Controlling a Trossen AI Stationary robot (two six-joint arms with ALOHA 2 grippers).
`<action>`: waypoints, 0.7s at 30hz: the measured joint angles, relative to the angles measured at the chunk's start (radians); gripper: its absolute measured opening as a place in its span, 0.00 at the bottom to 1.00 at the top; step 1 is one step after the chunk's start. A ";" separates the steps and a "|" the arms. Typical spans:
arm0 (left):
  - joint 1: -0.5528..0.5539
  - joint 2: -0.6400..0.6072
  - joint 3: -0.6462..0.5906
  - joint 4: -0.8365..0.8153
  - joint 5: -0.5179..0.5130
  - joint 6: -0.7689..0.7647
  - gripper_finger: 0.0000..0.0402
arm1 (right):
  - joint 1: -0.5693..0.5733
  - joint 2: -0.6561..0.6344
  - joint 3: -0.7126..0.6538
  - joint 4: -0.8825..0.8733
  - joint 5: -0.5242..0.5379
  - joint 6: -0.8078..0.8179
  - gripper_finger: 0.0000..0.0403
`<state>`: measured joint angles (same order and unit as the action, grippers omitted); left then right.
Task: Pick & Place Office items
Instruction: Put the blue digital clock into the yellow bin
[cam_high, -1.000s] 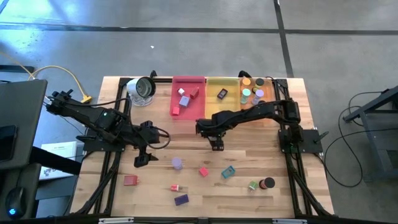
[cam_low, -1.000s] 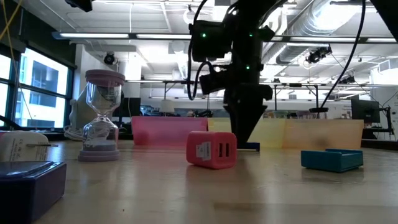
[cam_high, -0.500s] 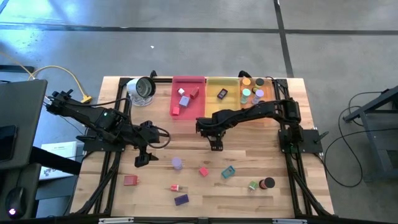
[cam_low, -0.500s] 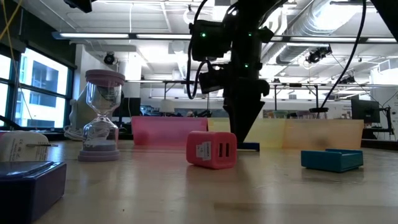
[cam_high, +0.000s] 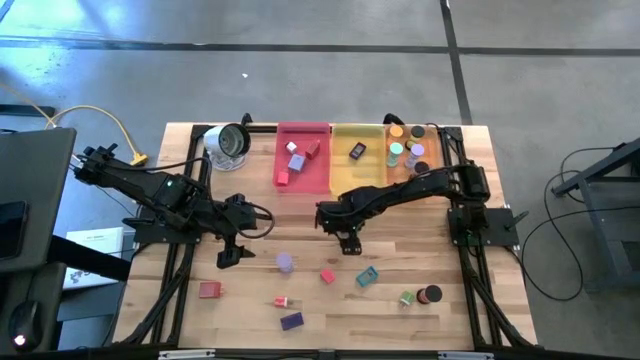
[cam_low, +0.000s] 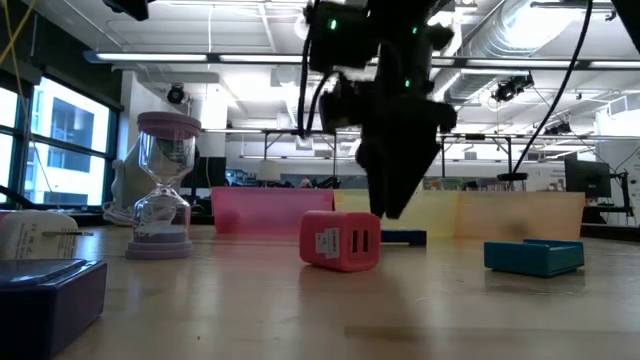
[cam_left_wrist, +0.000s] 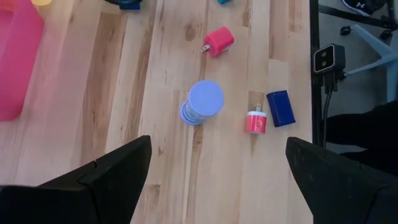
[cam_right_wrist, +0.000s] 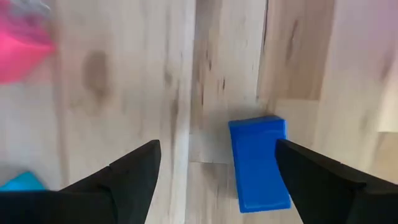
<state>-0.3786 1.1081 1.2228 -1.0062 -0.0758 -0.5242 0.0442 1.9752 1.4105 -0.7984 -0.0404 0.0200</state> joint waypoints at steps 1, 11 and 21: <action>0.000 0.000 0.000 0.000 -0.005 0.000 0.90 | 0.003 -0.012 0.000 0.001 0.006 -0.005 0.75; 0.000 0.000 0.000 -0.001 -0.009 0.000 0.90 | -0.034 0.003 0.002 -0.037 0.039 -0.043 0.68; 0.000 0.001 0.000 -0.010 -0.009 0.000 0.90 | -0.070 0.007 0.003 -0.032 0.007 -0.074 0.68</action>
<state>-0.3782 1.1088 1.2228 -1.0158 -0.0845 -0.5238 -0.0254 1.9820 1.4136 -0.8307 -0.0335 -0.0542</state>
